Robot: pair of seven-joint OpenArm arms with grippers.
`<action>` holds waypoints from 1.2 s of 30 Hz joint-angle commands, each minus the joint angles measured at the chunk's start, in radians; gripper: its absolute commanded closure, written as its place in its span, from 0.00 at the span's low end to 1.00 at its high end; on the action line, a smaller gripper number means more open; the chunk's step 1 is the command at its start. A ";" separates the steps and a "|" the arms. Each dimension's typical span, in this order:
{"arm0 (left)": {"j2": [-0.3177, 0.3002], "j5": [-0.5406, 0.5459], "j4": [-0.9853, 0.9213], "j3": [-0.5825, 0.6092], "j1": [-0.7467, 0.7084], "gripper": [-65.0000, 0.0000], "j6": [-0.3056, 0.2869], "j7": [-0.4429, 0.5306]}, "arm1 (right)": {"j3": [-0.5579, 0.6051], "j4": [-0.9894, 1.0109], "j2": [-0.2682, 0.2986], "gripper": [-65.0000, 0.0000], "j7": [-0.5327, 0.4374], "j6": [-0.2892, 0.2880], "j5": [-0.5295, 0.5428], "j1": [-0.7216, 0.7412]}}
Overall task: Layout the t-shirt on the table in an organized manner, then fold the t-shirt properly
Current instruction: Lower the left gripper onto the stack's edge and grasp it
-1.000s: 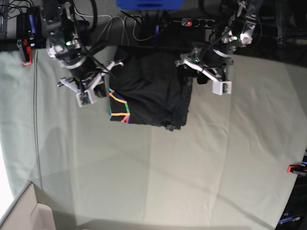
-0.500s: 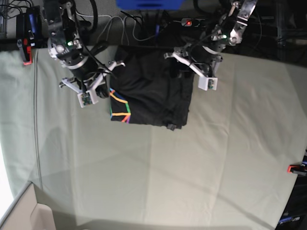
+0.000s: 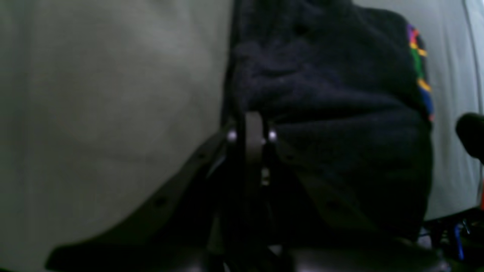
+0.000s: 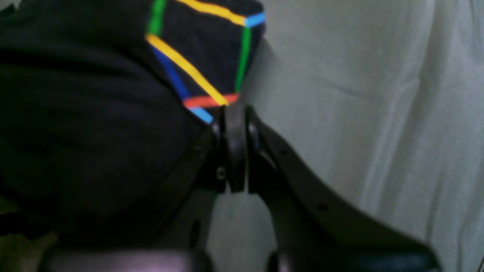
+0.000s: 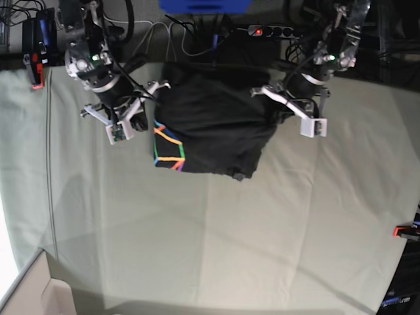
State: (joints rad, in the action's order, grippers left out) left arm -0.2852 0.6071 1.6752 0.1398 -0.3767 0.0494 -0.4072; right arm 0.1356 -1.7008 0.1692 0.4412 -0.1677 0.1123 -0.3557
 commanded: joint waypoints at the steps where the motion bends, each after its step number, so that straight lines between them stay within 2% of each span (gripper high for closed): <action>1: -0.012 0.003 0.013 0.001 0.000 1.00 -0.007 0.018 | -0.003 -0.017 0.003 1.00 -0.028 -0.005 0.008 0.002; 8: -0.052 0.006 -0.020 0.002 -0.002 1.00 -0.009 0.017 | 0.000 -0.018 0.002 1.00 -0.028 -0.005 0.008 0.002; 10: -0.052 0.012 -0.042 0.002 -0.002 0.96 -0.009 0.017 | 0.003 -0.020 0.002 1.00 -0.028 -0.005 0.008 0.002; 12: -0.047 0.012 -0.057 0.002 -0.003 0.86 -0.007 0.017 | 0.003 -0.020 0.002 1.00 -0.028 -0.005 0.008 0.002; 18: -0.042 0.012 -0.059 0.004 -0.008 0.44 -0.009 0.017 | 0.005 -0.020 0.002 1.00 -0.026 -0.005 0.008 0.002; 21: -0.042 0.012 -0.042 0.002 -0.008 0.28 -0.010 0.017 | 0.005 -0.020 0.002 1.00 -0.026 -0.005 0.008 0.002; 23: -0.044 0.012 -0.028 0.001 -0.008 0.22 -0.010 0.017 | 0.005 -0.020 0.002 1.00 -0.026 -0.005 0.008 0.002; 27: -0.041 0.012 -0.059 0.002 0.032 0.20 -0.010 0.018 | 0.005 -0.020 0.002 1.00 -0.026 -0.005 0.008 0.002; 32: 0.014 0.012 -0.152 0.034 0.106 0.20 -0.010 0.018 | 0.005 -0.020 0.002 1.00 -0.026 -0.005 0.008 0.002; 36: 0.045 0.012 -0.208 0.105 0.155 0.20 -0.010 0.018 | 0.002 -0.020 0.005 1.00 -0.026 -0.005 0.008 0.002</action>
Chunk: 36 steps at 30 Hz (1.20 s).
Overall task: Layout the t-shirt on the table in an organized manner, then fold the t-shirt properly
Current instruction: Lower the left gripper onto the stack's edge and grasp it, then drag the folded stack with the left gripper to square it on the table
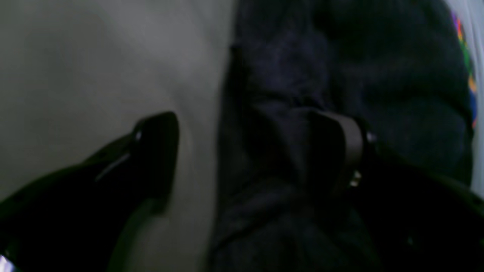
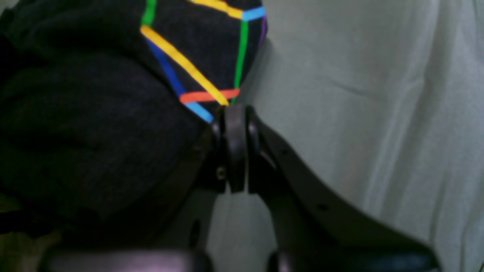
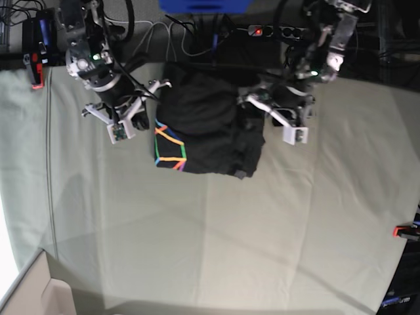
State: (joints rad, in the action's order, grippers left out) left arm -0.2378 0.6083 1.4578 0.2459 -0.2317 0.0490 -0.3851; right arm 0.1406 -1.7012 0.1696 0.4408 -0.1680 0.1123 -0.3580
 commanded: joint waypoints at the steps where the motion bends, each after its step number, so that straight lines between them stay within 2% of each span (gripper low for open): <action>1: 0.002 0.011 0.001 0.016 0.016 0.20 -0.010 -0.004 | -0.005 -0.020 0.006 1.00 -0.026 -0.005 0.008 0.004; 10: -0.002 0.011 -0.036 0.053 0.021 0.22 -0.010 -0.004 | -0.008 -0.021 0.009 1.00 -0.024 -0.005 0.005 0.004; 12: -0.005 0.011 -0.036 0.053 0.019 0.33 -0.011 -0.004 | -0.008 -0.021 0.009 1.00 -0.024 -0.005 0.003 0.006; 16: -0.005 0.009 -0.039 0.051 0.021 0.73 -0.011 0.004 | -0.009 -0.021 0.031 1.00 -0.024 -0.005 0.007 0.009; 20: -0.005 0.003 -0.038 0.045 0.030 1.00 -0.011 0.005 | -0.080 -0.021 0.044 1.00 -0.026 -0.005 0.008 0.007; 27: -0.024 0.002 -0.035 0.040 0.128 1.00 -0.011 -0.004 | -0.279 -0.021 0.051 1.00 -0.026 -0.005 0.008 0.000; 29: -0.038 -0.001 -0.032 0.088 0.179 1.00 -0.011 -0.004 | -0.338 -0.023 0.051 1.00 -0.026 -0.015 0.008 -0.017; 31: -0.081 -0.044 -0.036 0.177 0.257 1.00 -0.011 -0.004 | -0.390 -0.023 0.044 1.00 -0.026 -0.086 0.008 -0.020; 33: -0.107 -0.130 -0.039 0.316 0.345 1.00 -0.011 0.001 | -0.454 -0.023 0.034 1.00 -0.026 -0.160 0.008 -0.023; 36: -0.113 -0.267 -0.041 0.468 0.449 1.00 -0.011 -0.004 | -0.540 -0.021 -0.003 1.00 -0.026 -0.222 0.002 -0.020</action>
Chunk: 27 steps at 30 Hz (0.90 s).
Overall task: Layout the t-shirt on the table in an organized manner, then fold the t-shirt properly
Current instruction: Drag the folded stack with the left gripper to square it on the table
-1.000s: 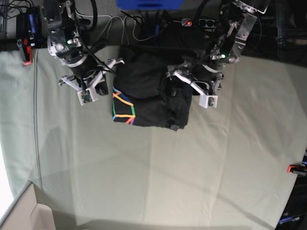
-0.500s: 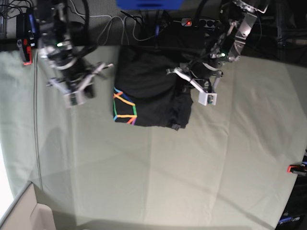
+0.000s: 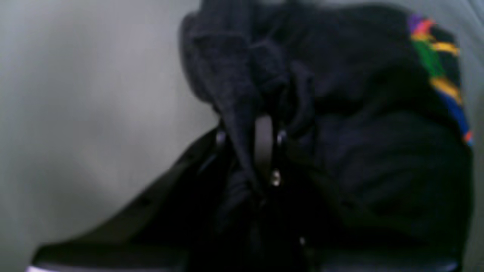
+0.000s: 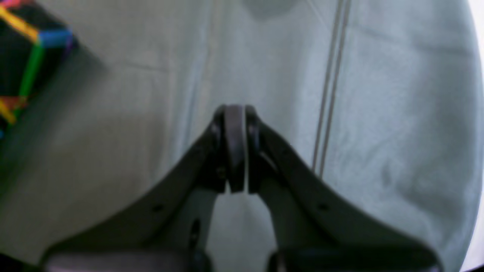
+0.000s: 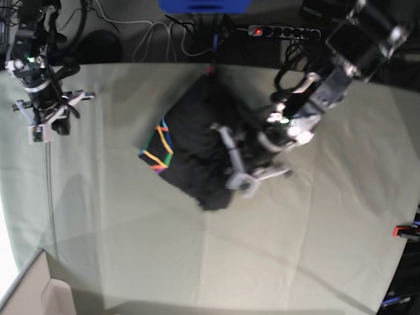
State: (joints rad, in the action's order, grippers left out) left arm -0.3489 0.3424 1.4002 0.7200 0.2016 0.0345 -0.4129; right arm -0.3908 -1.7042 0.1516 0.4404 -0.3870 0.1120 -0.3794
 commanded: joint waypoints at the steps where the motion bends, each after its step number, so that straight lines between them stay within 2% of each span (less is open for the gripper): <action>1: 0.000 -0.039 0.011 0.031 0.039 1.00 0.003 0.024 | -0.036 -0.018 0.006 1.00 -0.025 -0.017 0.002 0.001; 4: 0.015 -0.188 -0.040 0.122 0.118 1.00 0.003 0.024 | -0.102 -0.018 -0.004 1.00 -0.025 -0.051 0.001 0.004; 8: 0.067 -0.383 -0.144 0.200 0.192 1.00 0.003 0.032 | -0.144 -0.018 -0.004 1.00 -0.025 -0.051 0.001 -0.002; 12: 0.166 -0.549 -0.309 0.232 0.256 1.00 -0.002 0.038 | -0.179 -0.017 -0.019 1.00 -0.010 -0.053 0.001 -0.003; 14: 0.202 -0.586 -0.364 0.237 0.278 1.00 -0.043 0.087 | -0.190 -0.017 -0.024 1.00 0.021 -0.053 0.001 -0.003; 17: 0.233 -0.616 -0.424 0.229 0.289 1.00 -0.186 0.237 | -0.190 -0.018 -0.024 1.00 0.045 -0.053 0.001 -0.002; 19: 0.244 -0.639 -0.450 0.229 0.290 1.00 -0.238 0.319 | -0.190 -0.018 -0.024 1.00 0.050 -0.053 0.001 -0.002; 22: 0.262 -0.716 -0.488 0.229 0.309 1.00 -0.252 0.366 | -0.191 -0.018 -0.024 1.00 0.050 -0.053 0.001 -0.002; 27: 0.281 -0.762 -0.531 0.223 0.321 1.00 -0.250 0.343 | -0.191 -0.018 -0.024 1.00 0.050 -0.053 0.001 -0.002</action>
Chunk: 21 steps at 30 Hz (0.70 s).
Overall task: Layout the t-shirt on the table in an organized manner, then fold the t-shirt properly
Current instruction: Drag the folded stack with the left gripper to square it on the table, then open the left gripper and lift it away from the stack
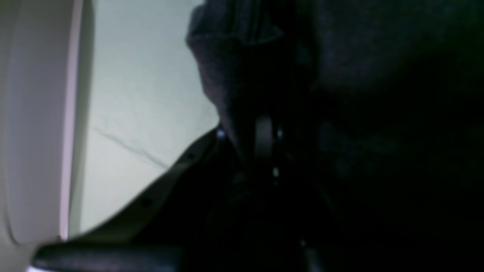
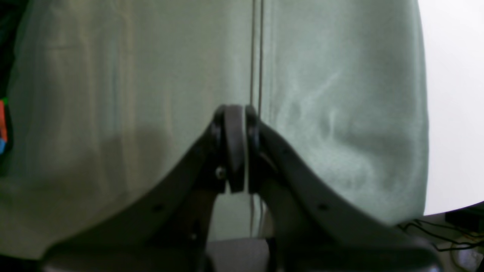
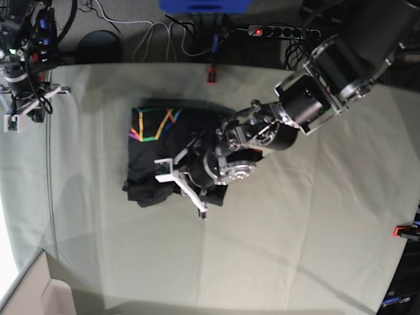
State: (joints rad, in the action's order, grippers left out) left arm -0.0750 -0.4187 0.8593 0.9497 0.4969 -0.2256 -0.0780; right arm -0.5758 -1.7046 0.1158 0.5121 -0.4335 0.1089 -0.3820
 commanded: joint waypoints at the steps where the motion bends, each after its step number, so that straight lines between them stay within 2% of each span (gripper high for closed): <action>1: 0.007 -0.001 0.010 -0.018 0.029 1.00 0.010 0.002 | -0.006 -0.018 0.012 1.00 -0.022 -0.006 0.004 0.001; 3: 0.008 -0.003 0.011 -0.050 0.030 0.95 0.010 -0.003 | -0.002 -0.018 0.012 1.00 -0.020 -0.006 0.004 0.001; 5: 0.016 -0.003 0.022 -0.080 0.030 0.84 0.010 -0.003 | 0.000 -0.018 0.012 1.00 -0.020 -0.006 0.004 0.001; 10: 0.011 -0.003 0.097 -0.182 0.030 0.41 0.010 -0.003 | 0.001 -0.018 0.012 1.00 -0.020 -0.006 0.004 0.007; 12: 0.011 -0.003 0.151 -0.220 0.030 0.29 0.010 -0.003 | 0.001 -0.018 0.012 1.00 -0.020 -0.006 0.004 0.007; 16: 0.002 -0.004 0.260 -0.275 0.027 0.25 0.005 -0.004 | 0.001 -0.018 0.012 1.00 -0.020 -0.006 0.005 0.008; 19: -0.036 -0.004 0.343 -0.324 0.001 0.25 0.002 -0.009 | 0.001 -0.019 0.012 1.00 -0.020 -0.006 0.005 0.008; 21: -0.069 -0.004 0.400 -0.383 -0.037 0.25 0.002 -0.061 | 0.001 -0.042 0.012 1.00 -0.020 -0.006 0.008 0.008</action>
State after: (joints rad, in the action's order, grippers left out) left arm -0.1394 -0.4232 1.2427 0.5728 0.4450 -0.2333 -0.1497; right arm -0.5686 -1.7199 0.1150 0.5209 -0.4339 0.1059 -0.3771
